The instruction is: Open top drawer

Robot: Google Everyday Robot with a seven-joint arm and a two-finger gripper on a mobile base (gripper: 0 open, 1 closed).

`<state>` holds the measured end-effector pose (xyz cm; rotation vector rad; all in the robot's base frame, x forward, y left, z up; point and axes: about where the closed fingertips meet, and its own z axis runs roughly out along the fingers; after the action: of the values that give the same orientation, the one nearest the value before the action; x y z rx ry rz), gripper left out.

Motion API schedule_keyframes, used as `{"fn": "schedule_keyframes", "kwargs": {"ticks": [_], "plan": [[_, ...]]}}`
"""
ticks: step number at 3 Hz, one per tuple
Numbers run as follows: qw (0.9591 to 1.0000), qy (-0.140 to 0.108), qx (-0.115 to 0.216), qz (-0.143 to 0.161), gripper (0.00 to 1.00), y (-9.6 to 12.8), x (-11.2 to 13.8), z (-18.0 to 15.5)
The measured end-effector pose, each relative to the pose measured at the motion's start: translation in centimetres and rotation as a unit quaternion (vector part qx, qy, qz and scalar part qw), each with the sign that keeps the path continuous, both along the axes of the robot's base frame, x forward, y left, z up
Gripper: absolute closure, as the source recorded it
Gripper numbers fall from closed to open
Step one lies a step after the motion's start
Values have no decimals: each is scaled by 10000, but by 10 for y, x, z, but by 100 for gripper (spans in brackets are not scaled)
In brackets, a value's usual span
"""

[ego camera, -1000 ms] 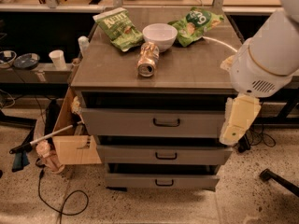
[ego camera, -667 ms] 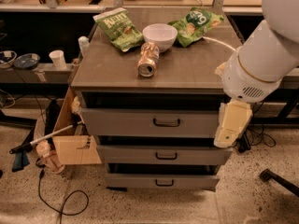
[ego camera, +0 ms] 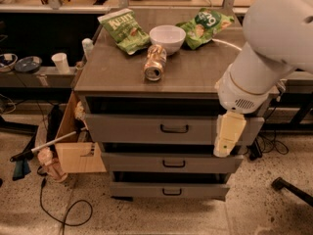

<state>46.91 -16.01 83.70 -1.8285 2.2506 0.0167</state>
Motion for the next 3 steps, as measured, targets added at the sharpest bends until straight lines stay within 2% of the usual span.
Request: {"fn": "schedule_keyframes", "kwargs": {"ticks": [1,2,3], "plan": [[9993,347,-142,26,0,4,15,-41],[9997,121,-169,-96,0,4,10,-48],[9996,183,-195,-133,0,11,2,-57]]}}
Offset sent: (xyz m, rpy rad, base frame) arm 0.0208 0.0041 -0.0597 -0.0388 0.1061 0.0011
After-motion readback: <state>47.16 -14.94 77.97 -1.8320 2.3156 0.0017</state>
